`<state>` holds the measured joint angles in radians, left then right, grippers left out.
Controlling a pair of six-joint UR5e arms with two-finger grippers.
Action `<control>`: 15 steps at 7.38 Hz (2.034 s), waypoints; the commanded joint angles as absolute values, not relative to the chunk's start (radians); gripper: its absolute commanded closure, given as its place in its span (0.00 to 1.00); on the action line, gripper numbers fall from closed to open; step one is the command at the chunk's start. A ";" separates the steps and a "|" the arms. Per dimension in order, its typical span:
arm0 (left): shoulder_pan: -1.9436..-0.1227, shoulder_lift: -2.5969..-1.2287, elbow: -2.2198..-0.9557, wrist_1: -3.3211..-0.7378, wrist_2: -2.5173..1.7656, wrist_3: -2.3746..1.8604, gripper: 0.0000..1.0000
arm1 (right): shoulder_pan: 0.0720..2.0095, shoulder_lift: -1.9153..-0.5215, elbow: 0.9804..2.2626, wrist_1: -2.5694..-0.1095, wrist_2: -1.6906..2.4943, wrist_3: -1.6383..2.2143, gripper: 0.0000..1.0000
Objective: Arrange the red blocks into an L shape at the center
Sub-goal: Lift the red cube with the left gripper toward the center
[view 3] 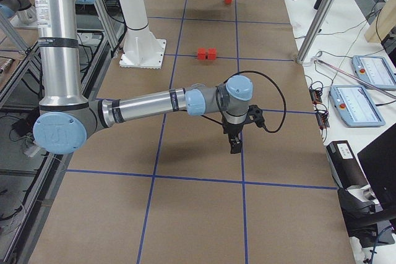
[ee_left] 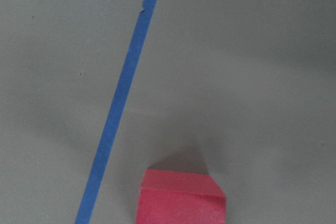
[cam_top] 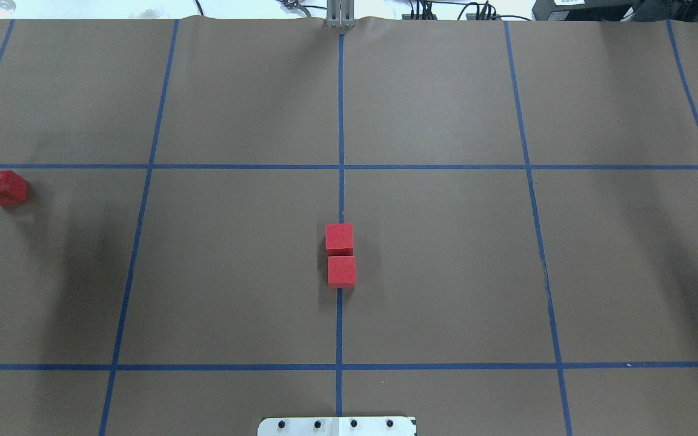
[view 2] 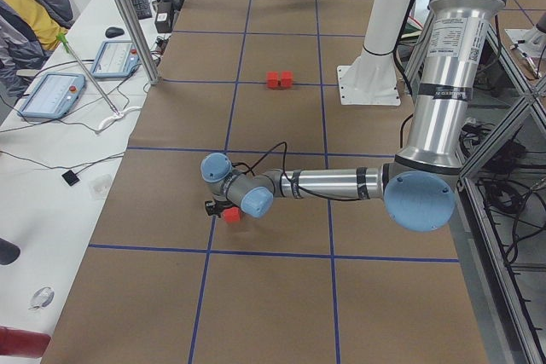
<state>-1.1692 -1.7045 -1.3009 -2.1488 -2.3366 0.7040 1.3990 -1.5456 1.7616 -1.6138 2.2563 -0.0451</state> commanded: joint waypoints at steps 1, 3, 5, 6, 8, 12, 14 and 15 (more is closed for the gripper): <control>-1.169 -1.707 -1.302 -2.149 -2.312 0.704 0.53 | 1.399 -1.546 1.763 -1.614 2.255 -0.046 0.01; -1.170 -1.720 -1.316 -2.145 -2.313 0.703 0.96 | 1.399 -1.545 1.763 -1.614 2.256 -0.046 0.01; -1.170 -1.739 -1.411 -2.141 -2.309 0.700 1.00 | 1.399 -1.545 1.763 -1.614 2.256 -0.046 0.01; -1.170 -1.749 -1.470 -2.140 -2.303 0.699 0.99 | 1.399 -1.545 1.763 -1.614 2.255 -0.046 0.01; -1.164 -1.775 -1.552 -2.140 -2.292 0.698 0.96 | 1.399 -1.545 1.763 -1.614 2.255 -0.045 0.01; -0.953 -1.854 -1.635 -2.135 -2.145 0.566 0.92 | 1.399 -1.546 1.763 -1.614 2.255 -0.046 0.01; -0.891 -1.943 -1.684 -1.911 -2.144 0.548 1.00 | 1.399 -1.549 1.763 -1.614 2.256 -0.045 0.01; -0.826 -1.992 -1.706 -1.788 -2.129 0.485 1.00 | 1.399 -1.552 1.763 -1.614 2.256 -0.046 0.01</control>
